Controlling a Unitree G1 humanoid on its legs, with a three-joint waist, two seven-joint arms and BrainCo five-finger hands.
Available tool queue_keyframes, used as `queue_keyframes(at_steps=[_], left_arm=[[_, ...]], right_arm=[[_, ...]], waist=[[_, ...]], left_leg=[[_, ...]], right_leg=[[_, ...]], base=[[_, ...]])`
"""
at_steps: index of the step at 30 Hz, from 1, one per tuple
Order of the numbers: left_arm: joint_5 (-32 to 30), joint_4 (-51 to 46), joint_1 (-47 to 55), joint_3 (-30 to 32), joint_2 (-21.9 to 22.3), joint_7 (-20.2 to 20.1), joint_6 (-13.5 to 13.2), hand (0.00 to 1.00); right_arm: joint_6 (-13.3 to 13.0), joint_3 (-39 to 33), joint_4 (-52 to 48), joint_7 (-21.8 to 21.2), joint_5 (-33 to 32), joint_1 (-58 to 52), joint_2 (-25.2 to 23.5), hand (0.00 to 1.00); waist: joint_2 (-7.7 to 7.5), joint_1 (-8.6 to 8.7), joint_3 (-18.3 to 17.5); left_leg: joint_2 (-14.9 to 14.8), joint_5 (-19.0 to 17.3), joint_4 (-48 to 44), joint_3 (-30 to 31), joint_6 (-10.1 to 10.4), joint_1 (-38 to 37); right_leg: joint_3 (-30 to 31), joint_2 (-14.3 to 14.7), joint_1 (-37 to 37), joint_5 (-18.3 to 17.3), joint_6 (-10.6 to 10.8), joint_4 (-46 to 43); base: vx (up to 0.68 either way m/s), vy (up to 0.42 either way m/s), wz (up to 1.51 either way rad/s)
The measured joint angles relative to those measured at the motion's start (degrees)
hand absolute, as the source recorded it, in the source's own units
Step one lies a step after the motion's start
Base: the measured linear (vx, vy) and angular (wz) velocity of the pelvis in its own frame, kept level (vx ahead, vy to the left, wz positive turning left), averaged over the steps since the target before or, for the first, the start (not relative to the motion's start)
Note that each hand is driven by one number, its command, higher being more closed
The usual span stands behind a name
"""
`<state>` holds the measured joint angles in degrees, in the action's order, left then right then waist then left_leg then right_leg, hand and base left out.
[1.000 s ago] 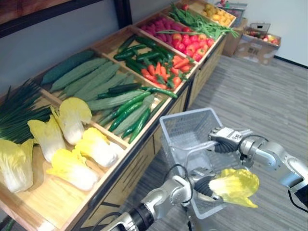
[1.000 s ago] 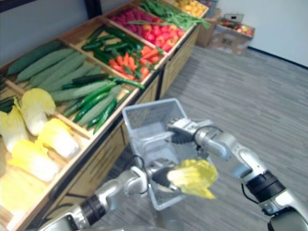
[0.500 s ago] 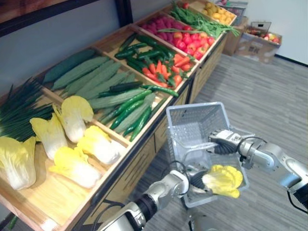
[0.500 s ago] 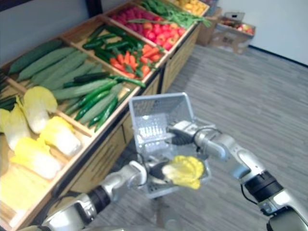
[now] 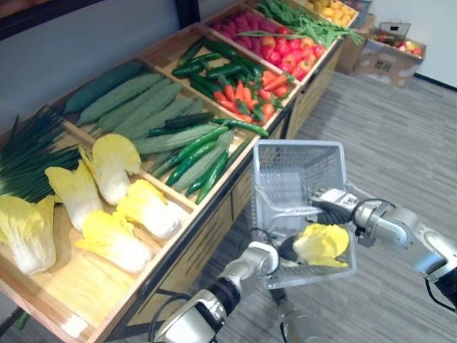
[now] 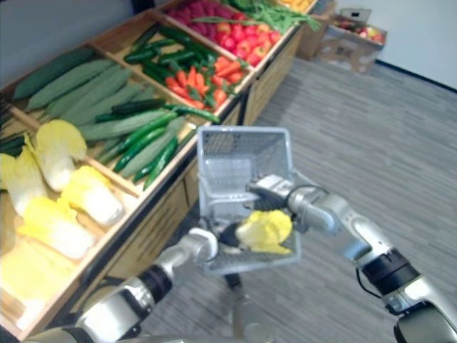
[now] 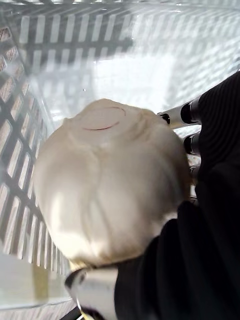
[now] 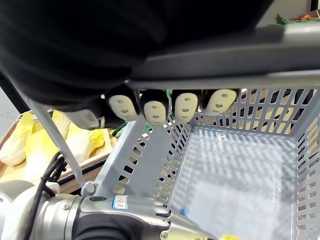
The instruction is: Pick vegetable in the basket
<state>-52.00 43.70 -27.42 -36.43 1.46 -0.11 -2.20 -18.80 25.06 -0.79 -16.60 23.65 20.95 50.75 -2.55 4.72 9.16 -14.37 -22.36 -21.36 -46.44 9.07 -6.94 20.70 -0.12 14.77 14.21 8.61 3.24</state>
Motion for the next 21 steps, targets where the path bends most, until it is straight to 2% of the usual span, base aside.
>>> queue_keyframes(at_steps=[7,12,16,20,21], left_arm=[[0.1,-0.2,-0.3,0.7,0.8,0.0,0.1,0.00],[0.1,-4.4,-0.1,-1.8,-0.1,0.0,-0.3,0.00],[0.4,-14.8,0.6,-8.1,-2.5,-0.3,-0.6,0.00],[6.4,-31.0,3.1,-14.6,-4.8,-1.5,-4.9,0.00],[8.0,-33.3,4.3,-14.9,-5.2,-2.4,-4.2,0.00]], right_arm=[[0.2,-0.5,0.1,0.0,-0.1,0.0,0.0,1.00],[0.6,-2.4,0.5,0.0,-0.1,-0.4,0.0,1.00],[1.0,-4.5,1.2,0.0,0.0,-1.8,0.0,1.00],[1.0,-5.0,2.4,-0.1,0.1,-4.8,0.0,1.00],[0.7,-6.2,2.3,-0.3,0.1,-6.4,0.0,1.00]], waist=[[0.27,0.03,1.2],[0.36,-0.22,1.3],[0.68,-0.35,1.1],[1.35,-0.80,1.0],[1.61,-0.85,0.9]], left_leg=[[-0.4,-0.5,-1.0,1.3,-0.6,0.8],[-0.6,-0.6,-1.4,1.6,-0.6,1.2],[-1.6,-1.2,-2.9,2.0,-0.7,1.8],[-1.9,-1.4,-3.1,1.8,-0.7,1.7],[-2.1,-1.5,-3.2,1.7,-0.6,1.7]], right_leg=[[-0.5,-0.1,0.0,0.0,0.0,0.1],[-0.9,-0.2,0.0,0.0,0.0,0.1],[-1.4,0.0,-0.1,0.0,0.0,0.0],[-2.0,0.1,-0.4,0.0,0.0,-0.2],[-2.1,0.3,-0.4,0.0,0.0,-0.4]], base=[[0.00,-0.003,0.03],[0.02,-0.001,0.05],[0.01,-0.005,0.05],[0.01,0.000,0.03],[0.00,0.000,0.00]])
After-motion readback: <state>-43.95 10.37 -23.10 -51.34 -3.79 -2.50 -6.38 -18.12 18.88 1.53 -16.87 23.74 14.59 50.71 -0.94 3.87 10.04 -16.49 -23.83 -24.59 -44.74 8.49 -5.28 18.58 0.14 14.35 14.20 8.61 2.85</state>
